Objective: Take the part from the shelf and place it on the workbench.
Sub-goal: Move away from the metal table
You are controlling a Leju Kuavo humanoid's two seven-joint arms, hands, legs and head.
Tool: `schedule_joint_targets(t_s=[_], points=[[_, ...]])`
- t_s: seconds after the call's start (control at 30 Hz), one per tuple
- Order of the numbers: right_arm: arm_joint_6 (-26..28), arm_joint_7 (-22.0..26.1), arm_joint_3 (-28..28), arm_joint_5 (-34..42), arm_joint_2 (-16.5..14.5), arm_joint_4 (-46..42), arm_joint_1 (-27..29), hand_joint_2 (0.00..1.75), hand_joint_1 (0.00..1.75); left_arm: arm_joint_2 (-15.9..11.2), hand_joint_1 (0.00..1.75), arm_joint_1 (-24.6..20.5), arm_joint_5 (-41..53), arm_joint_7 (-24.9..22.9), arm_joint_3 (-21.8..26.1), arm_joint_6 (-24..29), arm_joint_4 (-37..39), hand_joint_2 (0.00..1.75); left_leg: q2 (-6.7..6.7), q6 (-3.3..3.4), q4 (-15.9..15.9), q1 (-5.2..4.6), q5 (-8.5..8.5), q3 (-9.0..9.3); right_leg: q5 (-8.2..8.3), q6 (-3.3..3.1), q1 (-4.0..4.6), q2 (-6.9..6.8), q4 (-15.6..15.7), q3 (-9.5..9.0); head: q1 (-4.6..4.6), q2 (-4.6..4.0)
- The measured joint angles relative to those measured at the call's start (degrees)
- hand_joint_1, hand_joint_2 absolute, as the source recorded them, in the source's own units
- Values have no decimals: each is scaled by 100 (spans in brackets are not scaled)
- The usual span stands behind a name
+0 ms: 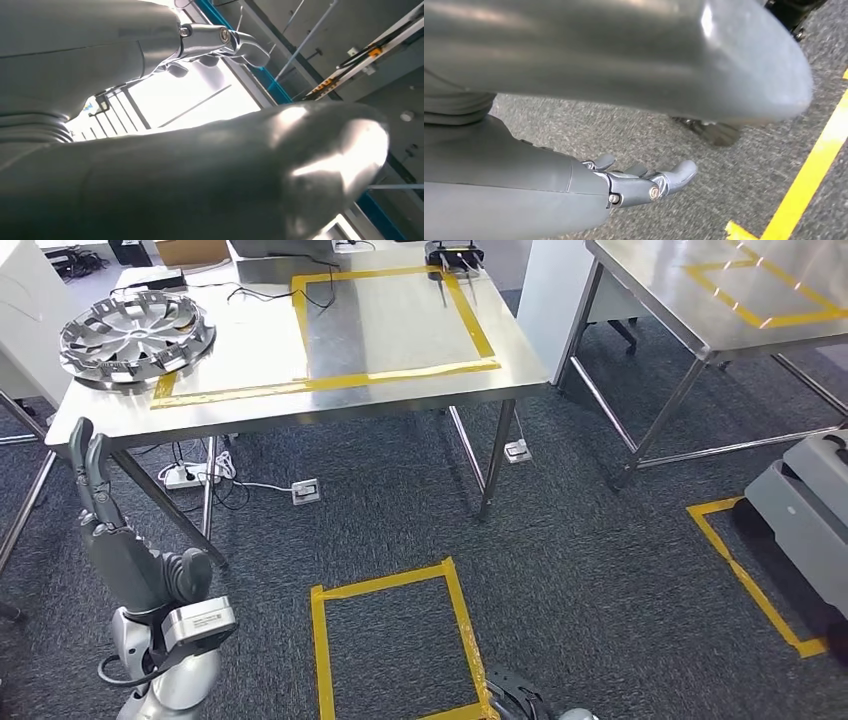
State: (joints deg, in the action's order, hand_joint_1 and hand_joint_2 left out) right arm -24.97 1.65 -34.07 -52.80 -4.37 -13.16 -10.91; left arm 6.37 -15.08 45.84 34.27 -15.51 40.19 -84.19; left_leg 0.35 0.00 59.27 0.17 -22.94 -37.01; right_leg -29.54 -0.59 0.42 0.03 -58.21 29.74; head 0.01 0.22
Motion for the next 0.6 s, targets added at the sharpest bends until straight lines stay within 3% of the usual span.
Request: schedule_joint_targets(t_s=[0.07,0.1,0.2,0.23,0.27,0.3,0.37,0.43,0.47,0.57,0.6], points=[[3,-17,0,-3,-1,1,3,0,0,8,0,1,-53,-8,31,0,5,0,-5,-70,2,8,16,-34,106,-51,-18,-13,36,62,9,0],[7,-20,0,-5,-1,2,3,0,0,5,0,1,-80,-17,42,1,10,0,-14,-102,87,10,-107,-77,170,-86,-35,-24,58,104,6,0],[11,-20,0,-8,-2,2,5,0,0,-2,0,1,-93,-56,62,0,28,0,-30,-185,938,31,-892,-303,358,-149,-56,-44,70,298,-8,0],[11,-20,0,-8,-2,2,10,0,0,-6,0,2,-68,-85,69,-1,34,0,-30,-204,1269,37,-1055,-353,422,-148,-56,-47,61,382,-9,0],[11,-21,0,-8,-2,2,16,0,0,-14,0,2,-39,-130,73,-1,39,0,-30,-217,1475,39,-1085,-343,484,-141,-57,-52,50,472,-9,0],[11,-22,0,-7,-2,2,21,0,0,-28,0,3,-15,-188,75,-1,43,0,-30,-226,1509,42,-1000,-253,545,-130,-61,-57,37,563,-9,0],[11,-22,0,-8,-2,2,24,0,0,-67,0,-2,-1,-301,72,-1,46,0,-30,-232,1032,52,-734,186,651,-94,-74,-62,-4,727,-9,0],[11,-26,0,-13,-1,1,25,0,0,-96,0,-7,-2,-367,70,-2,42,0,-43,-196,322,39,-742,690,747,-32,-74,-60,-43,841,-6,0],[11,-33,0,-15,-1,1,25,0,0,-108,0,-9,-5,-388,68,-2,37,0,-54,-158,96,28,-802,812,795,3,-70,-57,-52,867,-6,0],[11,-68,0,-18,1,1,25,0,0,-145,0,-8,-14,-422,64,-5,31,0,-62,-1,-14,4,-765,752,932,105,-80,-43,-22,892,-11,0],[11,-77,0,-19,1,1,30,0,0,-150,0,-8,-17,-424,62,-7,32,0,-52,52,-12,8,-709,709,872,135,-88,-35,-57,924,-11,0]])
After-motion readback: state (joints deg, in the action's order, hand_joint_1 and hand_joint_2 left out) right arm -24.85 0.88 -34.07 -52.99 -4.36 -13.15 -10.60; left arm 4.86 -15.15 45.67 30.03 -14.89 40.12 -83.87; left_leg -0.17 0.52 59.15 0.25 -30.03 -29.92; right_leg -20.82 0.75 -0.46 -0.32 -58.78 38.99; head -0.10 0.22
